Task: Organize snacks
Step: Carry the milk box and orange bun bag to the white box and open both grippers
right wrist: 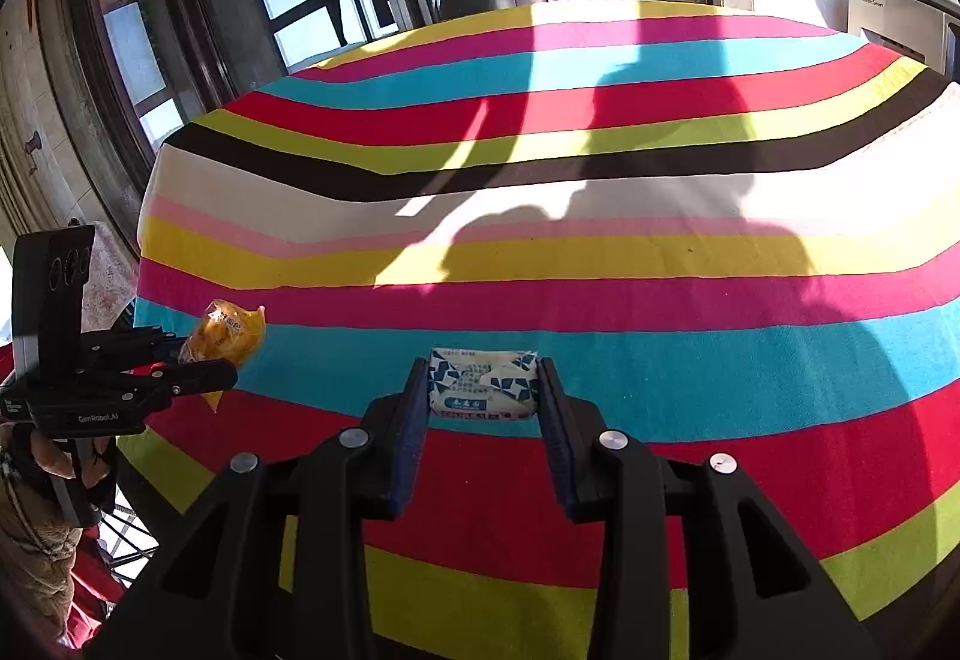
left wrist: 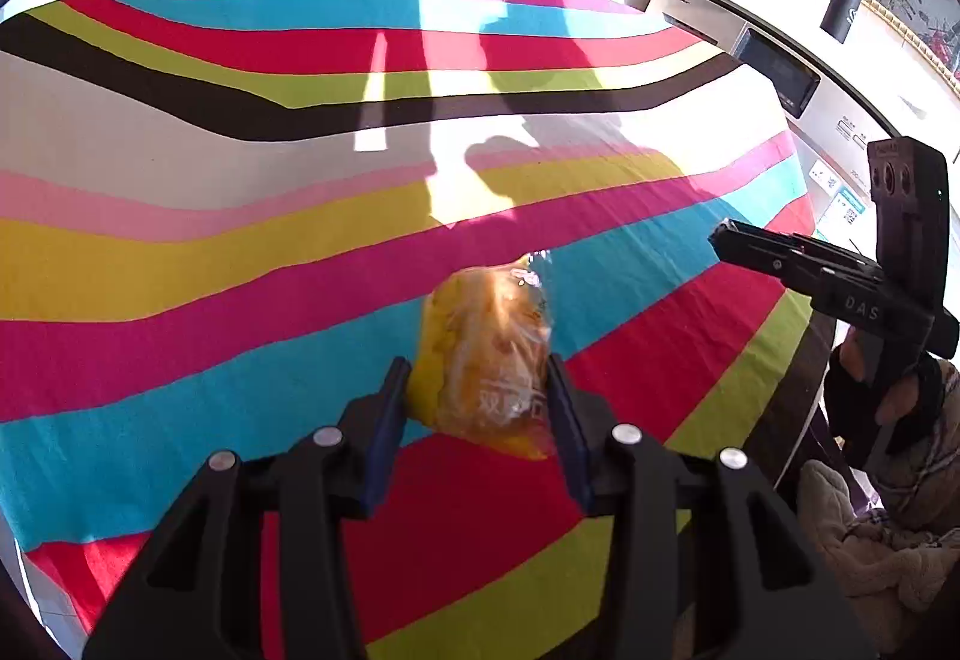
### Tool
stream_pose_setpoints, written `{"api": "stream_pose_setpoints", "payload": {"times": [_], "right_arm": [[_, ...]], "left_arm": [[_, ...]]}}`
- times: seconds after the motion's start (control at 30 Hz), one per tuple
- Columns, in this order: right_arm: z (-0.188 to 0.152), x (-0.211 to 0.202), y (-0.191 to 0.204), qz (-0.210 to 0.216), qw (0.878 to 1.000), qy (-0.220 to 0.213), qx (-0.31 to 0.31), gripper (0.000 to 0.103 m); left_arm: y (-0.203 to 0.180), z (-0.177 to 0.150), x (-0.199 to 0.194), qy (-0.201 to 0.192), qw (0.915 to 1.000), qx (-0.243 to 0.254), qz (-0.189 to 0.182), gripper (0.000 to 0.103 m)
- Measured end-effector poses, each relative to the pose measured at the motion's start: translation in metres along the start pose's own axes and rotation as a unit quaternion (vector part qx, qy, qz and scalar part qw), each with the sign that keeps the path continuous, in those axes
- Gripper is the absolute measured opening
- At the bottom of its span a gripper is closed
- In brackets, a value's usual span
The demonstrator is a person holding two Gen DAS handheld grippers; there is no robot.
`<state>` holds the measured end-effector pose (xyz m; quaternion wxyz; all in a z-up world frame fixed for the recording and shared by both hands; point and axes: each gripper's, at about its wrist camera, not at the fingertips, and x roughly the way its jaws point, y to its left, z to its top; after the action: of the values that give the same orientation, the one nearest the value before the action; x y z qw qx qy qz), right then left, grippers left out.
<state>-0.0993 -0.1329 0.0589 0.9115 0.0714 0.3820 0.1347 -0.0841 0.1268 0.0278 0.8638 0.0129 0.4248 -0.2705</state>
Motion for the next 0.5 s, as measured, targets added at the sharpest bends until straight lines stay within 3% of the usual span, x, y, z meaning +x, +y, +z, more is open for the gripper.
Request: {"api": "stream_pose_setpoints", "payload": {"times": [0.1, 0.27, 0.5], "right_arm": [[-0.011, -0.004, 0.019, 0.007, 0.999, 0.011, -0.03, 0.036], [-0.021, -0.021, 0.03, 0.002, 0.999, 0.002, -0.051, 0.036], [-0.04, -0.067, 0.01, -0.029, 0.999, -0.021, -0.037, 0.036]], "left_arm": [[-0.021, -0.008, -0.006, -0.006, 0.9998, -0.005, 0.018, 0.045], [-0.066, -0.008, -0.006, -0.005, 0.9987, 0.032, 0.038, 0.045], [-0.12, -0.005, 0.007, 0.005, 0.9965, 0.08, 0.022, 0.045]]}}
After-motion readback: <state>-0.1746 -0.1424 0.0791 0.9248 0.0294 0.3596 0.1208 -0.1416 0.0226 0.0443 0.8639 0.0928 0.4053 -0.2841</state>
